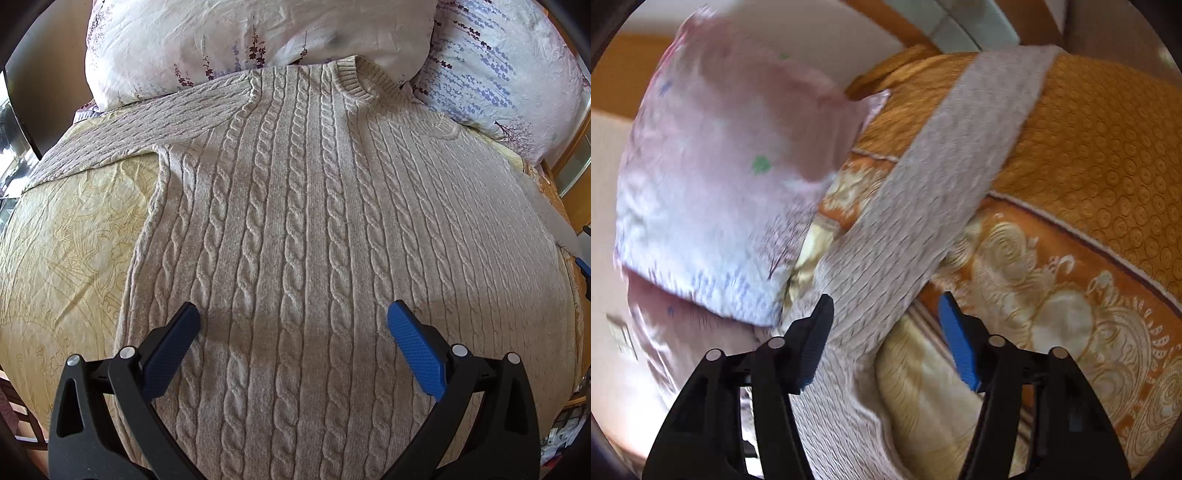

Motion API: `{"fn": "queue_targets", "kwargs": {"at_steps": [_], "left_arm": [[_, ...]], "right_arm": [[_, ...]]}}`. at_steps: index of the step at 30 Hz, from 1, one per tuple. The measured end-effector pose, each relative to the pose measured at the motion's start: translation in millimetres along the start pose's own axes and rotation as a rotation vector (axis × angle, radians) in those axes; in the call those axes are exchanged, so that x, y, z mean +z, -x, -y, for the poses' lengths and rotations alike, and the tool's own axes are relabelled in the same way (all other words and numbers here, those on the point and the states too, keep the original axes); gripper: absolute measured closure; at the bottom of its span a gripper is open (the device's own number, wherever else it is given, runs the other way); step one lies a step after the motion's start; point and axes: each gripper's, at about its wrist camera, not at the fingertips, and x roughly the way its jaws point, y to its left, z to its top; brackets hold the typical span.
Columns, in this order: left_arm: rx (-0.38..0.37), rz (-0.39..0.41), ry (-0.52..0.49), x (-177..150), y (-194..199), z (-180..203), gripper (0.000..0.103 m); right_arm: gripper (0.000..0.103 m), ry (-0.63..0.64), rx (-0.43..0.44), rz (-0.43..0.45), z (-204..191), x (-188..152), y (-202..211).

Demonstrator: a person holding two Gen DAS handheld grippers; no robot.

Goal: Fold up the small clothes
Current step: 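Grasp the sweater sleeve cuff with the right gripper and lift it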

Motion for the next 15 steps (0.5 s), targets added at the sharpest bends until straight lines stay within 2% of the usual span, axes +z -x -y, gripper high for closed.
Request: {"fn": "queue_targets", "kwargs": {"at_steps": [1,8,11,15], "left_arm": [[-0.001,-0.001,0.006,1,-1,-1,0.002],[-0.048,0.021,0.058,12,-4,-7,0.002],[-0.097,0.033,0.078,16,-5,-8,0.002],[-0.164,0.052,0.11,20,-4,-10,0.002]], "right_arm": [[0.05,-0.031,0.002,0.005,7,6,-2],[0.052,-0.157,0.024,0.049,37,28,-9],[0.056,-0.169,0.053,0.068,41,37,-10],[0.074,-0.211,0.086,0.082,48,45,-17]]}}
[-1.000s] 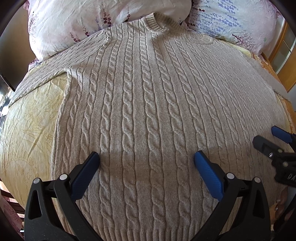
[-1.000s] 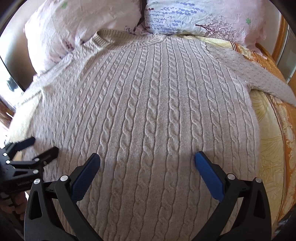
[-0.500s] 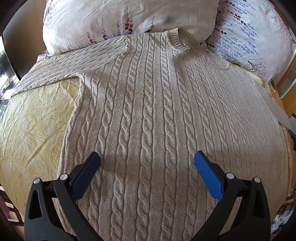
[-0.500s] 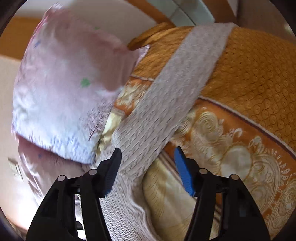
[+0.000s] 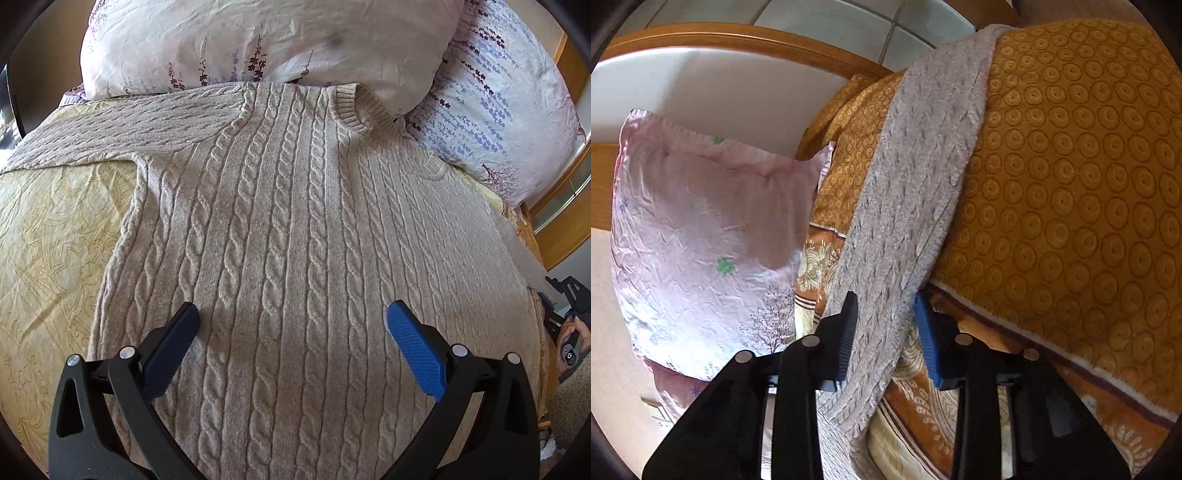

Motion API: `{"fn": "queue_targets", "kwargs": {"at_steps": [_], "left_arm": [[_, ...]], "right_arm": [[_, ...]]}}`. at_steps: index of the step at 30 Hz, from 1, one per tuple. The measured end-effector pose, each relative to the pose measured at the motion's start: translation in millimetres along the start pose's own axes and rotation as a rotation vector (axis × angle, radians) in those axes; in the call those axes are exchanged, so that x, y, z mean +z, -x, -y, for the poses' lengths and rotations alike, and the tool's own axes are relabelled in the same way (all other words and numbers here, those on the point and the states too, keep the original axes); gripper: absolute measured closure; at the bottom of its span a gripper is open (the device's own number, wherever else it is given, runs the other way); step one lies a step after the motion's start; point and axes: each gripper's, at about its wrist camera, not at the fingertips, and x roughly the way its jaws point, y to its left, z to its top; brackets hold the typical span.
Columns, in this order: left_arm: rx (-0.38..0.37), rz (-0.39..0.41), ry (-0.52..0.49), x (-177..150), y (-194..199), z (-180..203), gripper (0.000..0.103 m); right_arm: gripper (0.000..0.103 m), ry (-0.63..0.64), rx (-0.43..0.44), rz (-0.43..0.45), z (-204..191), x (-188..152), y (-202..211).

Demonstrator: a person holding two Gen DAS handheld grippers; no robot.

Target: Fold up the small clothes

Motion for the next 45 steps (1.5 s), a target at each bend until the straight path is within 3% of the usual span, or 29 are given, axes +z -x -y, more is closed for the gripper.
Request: {"fn": "queue_targets", "kwargs": {"at_steps": [3,9,10,18,23,28,34,40,45], "left_arm": [[-0.005,0.001,0.008,2,-1,0,0.002],[0.008,-0.007,-0.002,7,-8,2,0.002],[0.008,-0.006,-0.002,8,-9,2,0.002],[-0.009,0.004,0.009,16,-16,-2,0.002],[-0.032,0.011,0.011,20,-20,-3,0.002],[-0.054,0.021,0.022,23,-22,-4,0.002],[-0.069,0.027,0.029,25,-24,-6,0.002],[-0.075,0.031,0.032,25,-24,-7,0.002],[-0.074,0.031,0.032,25,-25,-7,0.002]], "right_arm": [[0.081,-0.002,0.008,0.008,0,4,-6],[0.084,-0.018,0.032,0.03,1,8,-9],[0.092,-0.022,0.041,0.029,1,8,-10],[0.093,0.084,0.221,0.045,-38,4,7],[0.093,0.202,0.352,-0.016,-82,-15,9],[0.094,0.357,0.446,-0.165,-126,-59,-3],[0.094,0.548,0.381,-0.367,-155,-123,-40],[0.094,0.611,0.224,-0.553,-139,-179,-81],[0.092,0.646,0.097,-0.629,-120,-197,-92]]}}
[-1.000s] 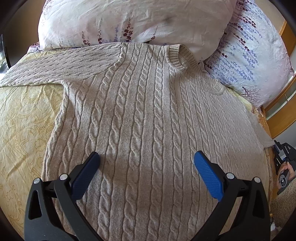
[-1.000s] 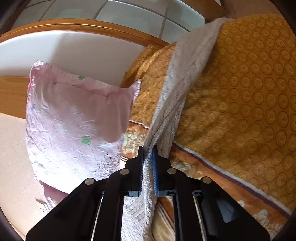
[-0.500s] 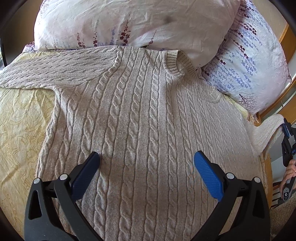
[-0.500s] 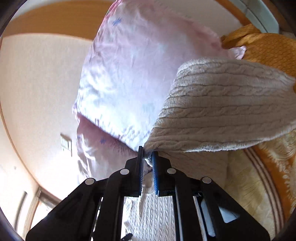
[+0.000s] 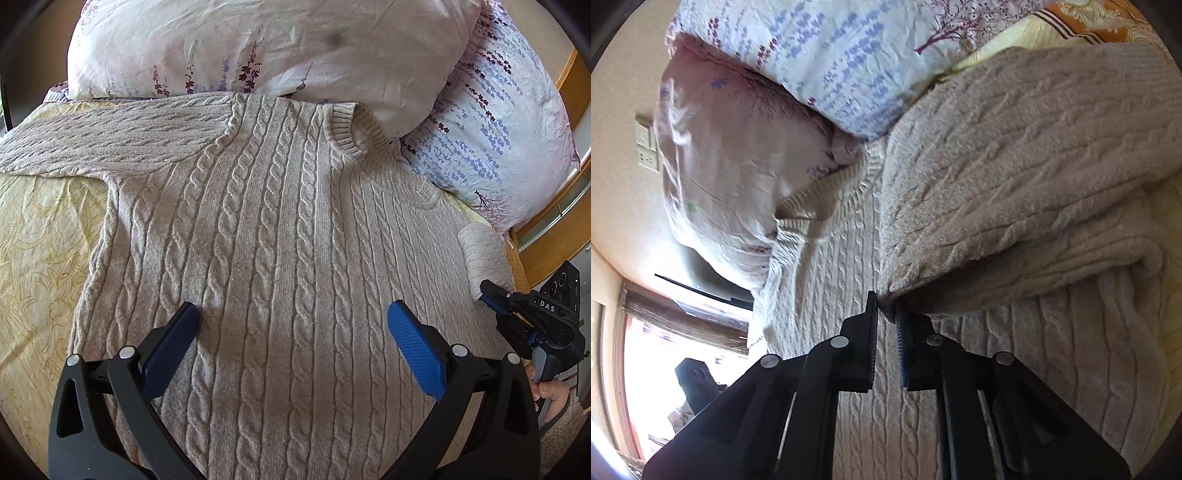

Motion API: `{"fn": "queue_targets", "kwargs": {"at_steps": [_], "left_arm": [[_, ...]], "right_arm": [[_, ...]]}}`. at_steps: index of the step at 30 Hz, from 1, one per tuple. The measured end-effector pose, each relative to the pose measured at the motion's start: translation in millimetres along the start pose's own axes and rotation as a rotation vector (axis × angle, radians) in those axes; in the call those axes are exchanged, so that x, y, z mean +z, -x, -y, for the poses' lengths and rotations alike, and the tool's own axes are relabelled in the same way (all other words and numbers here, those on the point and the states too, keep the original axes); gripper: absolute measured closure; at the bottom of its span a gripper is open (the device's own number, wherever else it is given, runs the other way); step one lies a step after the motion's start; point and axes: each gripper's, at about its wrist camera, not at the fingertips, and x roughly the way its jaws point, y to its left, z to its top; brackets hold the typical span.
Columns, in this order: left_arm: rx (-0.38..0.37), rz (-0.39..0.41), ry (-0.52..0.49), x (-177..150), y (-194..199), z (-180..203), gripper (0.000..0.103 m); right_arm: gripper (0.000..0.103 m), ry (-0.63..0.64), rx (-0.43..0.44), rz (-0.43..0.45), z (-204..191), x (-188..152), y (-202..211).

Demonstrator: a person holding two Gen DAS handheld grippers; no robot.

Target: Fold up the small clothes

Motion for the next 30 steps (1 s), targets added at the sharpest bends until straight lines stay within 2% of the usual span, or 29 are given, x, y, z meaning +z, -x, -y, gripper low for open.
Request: {"fn": "queue_targets", "kwargs": {"at_steps": [2,4,6,8,11,14,16,21,24,27,30], "left_arm": [[0.0,0.001,-0.001,0,0,0,0.002],[-0.005,0.007,0.004,0,0,-1,0.002],[-0.015,0.02,0.015,0,0,-2,0.002],[-0.021,0.031,0.026,1,0,-4,0.002],[-0.012,0.035,0.018,2,-2,-3,0.002],[0.009,0.035,-0.013,3,-7,2,0.002],[0.022,0.033,-0.035,4,-10,4,0.002],[0.022,0.034,-0.045,6,-13,3,0.002],[0.011,0.04,-0.035,7,-12,1,0.002],[0.003,0.045,-0.028,7,-11,0,0.002],[-0.007,0.053,-0.015,8,-9,-2,0.002]], "right_arm": [[0.082,-0.018,0.009,-0.005,-1,-2,6],[0.043,-0.045,0.043,0.024,1,0,20],[0.038,-0.064,0.058,0.109,3,2,44],[0.038,-0.118,0.064,0.214,12,7,71],[0.038,-0.285,0.0,0.346,51,14,107],[0.045,-0.461,-0.081,0.378,92,16,118],[0.056,-0.537,-0.067,0.382,109,19,120],[0.066,-0.603,-0.049,0.445,125,27,119],[0.09,-0.656,-0.035,0.439,134,30,114],[0.091,-0.639,0.023,0.457,124,35,112],[0.092,-0.556,0.142,0.471,95,48,113]]}}
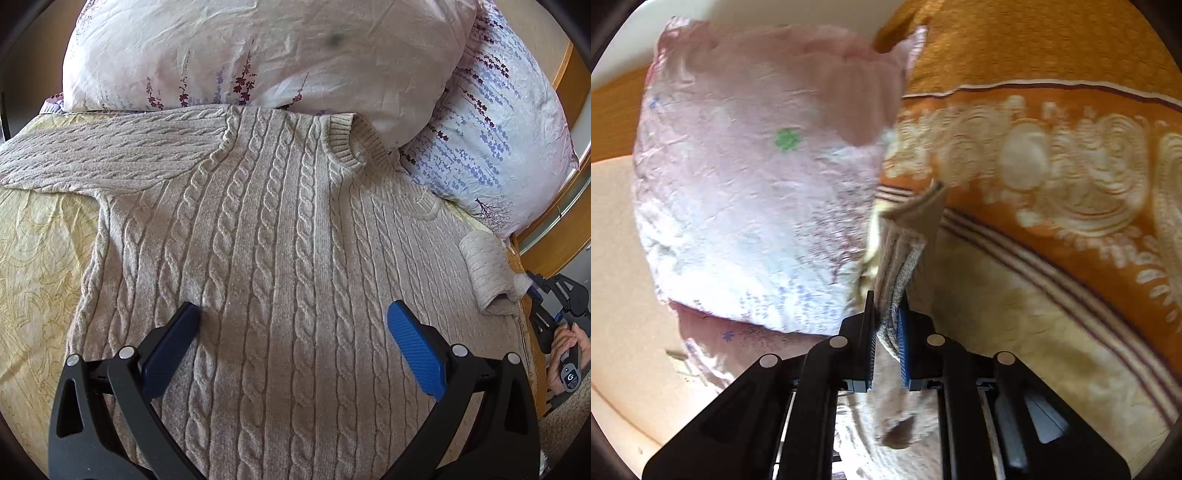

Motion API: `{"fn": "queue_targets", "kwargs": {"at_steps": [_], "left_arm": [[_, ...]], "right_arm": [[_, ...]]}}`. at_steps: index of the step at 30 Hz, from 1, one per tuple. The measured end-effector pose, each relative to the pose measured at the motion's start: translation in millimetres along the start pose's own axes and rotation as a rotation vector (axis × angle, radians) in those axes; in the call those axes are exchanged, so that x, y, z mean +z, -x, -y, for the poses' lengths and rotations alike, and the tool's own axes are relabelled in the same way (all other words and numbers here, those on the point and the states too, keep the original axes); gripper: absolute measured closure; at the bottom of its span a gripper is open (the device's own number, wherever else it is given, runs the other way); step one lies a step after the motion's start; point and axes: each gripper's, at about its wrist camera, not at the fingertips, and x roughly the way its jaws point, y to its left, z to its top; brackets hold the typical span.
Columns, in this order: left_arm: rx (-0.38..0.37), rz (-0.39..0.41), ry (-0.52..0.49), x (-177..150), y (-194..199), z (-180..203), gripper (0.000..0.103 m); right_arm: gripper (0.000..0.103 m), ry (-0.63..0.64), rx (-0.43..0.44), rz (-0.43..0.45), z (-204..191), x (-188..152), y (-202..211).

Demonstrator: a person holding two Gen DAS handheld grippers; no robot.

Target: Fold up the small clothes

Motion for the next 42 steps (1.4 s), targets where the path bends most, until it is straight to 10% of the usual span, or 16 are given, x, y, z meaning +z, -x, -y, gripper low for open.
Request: {"fn": "queue_targets", "kwargs": {"at_steps": [9,27,42], "left_arm": [[-0.074,0.038,0.146,11,10,-25,0.002],[0.225,0.197,0.349,61,58,-138,0.002],[0.066,0.22,0.663,77,55,-222,0.009]], "right_arm": [[0.092,0.123,0.281,-0.308,-95,-60,-76],[0.092,0.296,-0.047,-0.752,-85,-212,-218],[0.092,0.583,-0.166,-0.803,-115,-276,-236]]}}
